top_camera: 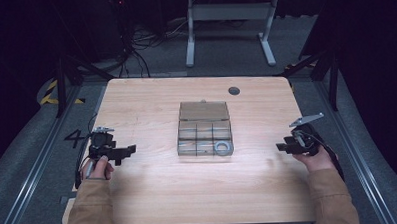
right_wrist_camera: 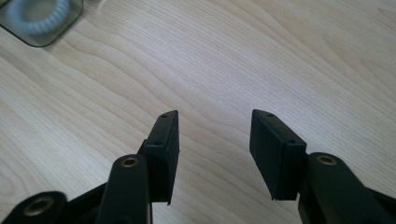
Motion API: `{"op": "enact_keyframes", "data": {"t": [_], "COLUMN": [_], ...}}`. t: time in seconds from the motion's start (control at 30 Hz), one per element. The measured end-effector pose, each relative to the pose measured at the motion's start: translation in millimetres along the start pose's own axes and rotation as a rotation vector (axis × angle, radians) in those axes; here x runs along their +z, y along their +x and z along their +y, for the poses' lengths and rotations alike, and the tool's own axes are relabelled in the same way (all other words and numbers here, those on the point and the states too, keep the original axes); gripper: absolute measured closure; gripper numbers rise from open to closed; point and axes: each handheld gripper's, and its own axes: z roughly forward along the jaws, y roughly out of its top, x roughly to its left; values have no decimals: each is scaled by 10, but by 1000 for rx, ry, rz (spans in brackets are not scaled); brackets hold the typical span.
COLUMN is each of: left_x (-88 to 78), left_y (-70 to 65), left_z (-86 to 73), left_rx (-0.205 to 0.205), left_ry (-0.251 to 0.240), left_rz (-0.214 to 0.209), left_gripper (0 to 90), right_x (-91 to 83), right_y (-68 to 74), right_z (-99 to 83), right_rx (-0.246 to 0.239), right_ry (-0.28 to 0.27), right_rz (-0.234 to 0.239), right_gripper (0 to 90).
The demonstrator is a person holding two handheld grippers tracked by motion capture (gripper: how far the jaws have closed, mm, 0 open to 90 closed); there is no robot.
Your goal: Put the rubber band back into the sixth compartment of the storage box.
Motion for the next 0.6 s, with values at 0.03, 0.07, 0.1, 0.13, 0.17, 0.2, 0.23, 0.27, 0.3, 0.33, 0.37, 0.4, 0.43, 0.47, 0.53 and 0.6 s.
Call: {"op": "enact_keyframes", "data": {"t": [0.03,0.07,0.1,0.13,0.17,0.2,0.23,0.27,0.3,0.33,0.37,0.4,0.43,0.47,0.53,0.6], "left_x": [0,0,0,4,6,8,10,10,10,11,13,14,16,16,16,18], "left_y": [2,1,2,2,5,6,7,8,8,10,6,5,10,10,22,39], "left_z": [-3,-4,-5,-7,-8,-9,-9,-9,-9,-9,-9,-9,-8,-8,-10,-16], "left_rx": [7,7,9,9,9,9,8,8,8,7,4,2,3,3,-1,-11], "left_ry": [-3,-1,2,1,3,3,3,3,3,3,3,4,3,3,-1,-13], "left_rz": [-1,-3,-4,-3,-4,-4,-5,-7,-7,-11,-7,-7,-7,-7,-16,-21], "left_gripper": [159,159,159,159,159,159,159,159,159,159,159,159,159,159,159,159], "right_x": [19,41,58,82,106,125,141,157,157,165,193,206,218,218,236,259], "right_y": [-7,-16,-21,-24,-32,-36,-35,-31,-31,-31,-25,-19,-14,-14,0,25], "right_z": [-13,-26,-35,-45,-56,-67,-77,-89,-89,-96,-113,-119,-122,-122,-116,-105], "right_rx": [6,3,2,4,1,0,-2,-4,-4,-8,-13,-15,-21,-21,-25,-26], "right_ry": [1,3,9,15,20,25,27,24,24,23,23,23,22,22,19,6], "right_rz": [-2,-6,-6,-9,-7,-7,-10,-11,-11,-13,-19,-20,-20,-20,-20,-14], "right_gripper": [530,530,531,531,531,531,534,536,536,537,537,536,535,535,522,513]}}
